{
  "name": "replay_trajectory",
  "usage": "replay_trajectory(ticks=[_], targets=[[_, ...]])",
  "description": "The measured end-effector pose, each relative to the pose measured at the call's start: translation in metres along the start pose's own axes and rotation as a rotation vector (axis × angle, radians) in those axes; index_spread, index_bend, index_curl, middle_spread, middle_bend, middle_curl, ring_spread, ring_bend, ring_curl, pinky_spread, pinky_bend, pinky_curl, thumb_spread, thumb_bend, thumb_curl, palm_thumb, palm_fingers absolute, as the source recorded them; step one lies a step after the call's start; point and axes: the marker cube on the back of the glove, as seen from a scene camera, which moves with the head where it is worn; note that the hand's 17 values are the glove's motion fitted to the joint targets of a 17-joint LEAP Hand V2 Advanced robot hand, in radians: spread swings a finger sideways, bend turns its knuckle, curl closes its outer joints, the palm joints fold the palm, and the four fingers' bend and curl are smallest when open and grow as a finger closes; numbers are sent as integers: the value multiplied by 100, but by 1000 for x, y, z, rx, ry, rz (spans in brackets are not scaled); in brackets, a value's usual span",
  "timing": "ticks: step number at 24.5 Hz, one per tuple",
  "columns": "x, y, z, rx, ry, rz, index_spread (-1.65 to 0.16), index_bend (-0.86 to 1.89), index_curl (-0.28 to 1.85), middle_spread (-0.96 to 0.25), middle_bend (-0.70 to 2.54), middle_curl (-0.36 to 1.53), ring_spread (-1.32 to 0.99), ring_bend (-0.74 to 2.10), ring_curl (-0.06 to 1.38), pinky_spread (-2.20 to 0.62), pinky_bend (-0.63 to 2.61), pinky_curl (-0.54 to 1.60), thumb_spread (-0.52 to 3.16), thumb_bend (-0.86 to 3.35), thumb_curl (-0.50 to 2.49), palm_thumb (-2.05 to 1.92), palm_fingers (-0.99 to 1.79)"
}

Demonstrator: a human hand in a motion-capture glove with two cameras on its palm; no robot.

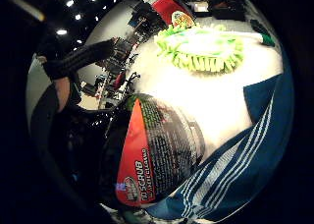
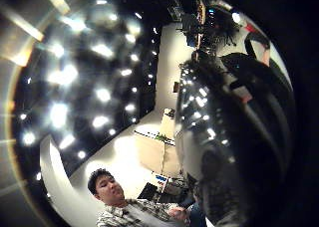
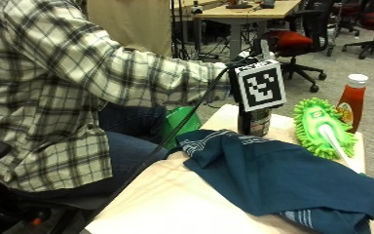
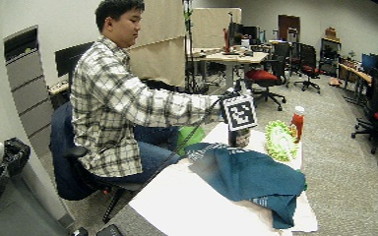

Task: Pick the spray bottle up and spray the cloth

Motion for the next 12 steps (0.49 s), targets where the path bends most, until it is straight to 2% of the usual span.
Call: replay_trajectory(ticks=[5, 12], targets=[[1, 3, -2, -36, -31, 3, -23, 29, 60, -13, 62, 54, -20, 55, 49, -7, 31, 42, 34, -3, 80, 106, 119], [7, 12, -7, -58, 4, 6, -23, 20, 59, -10, 51, 51, -15, 49, 47, 6, 18, 40, 52, -4, 76, 101, 91]])
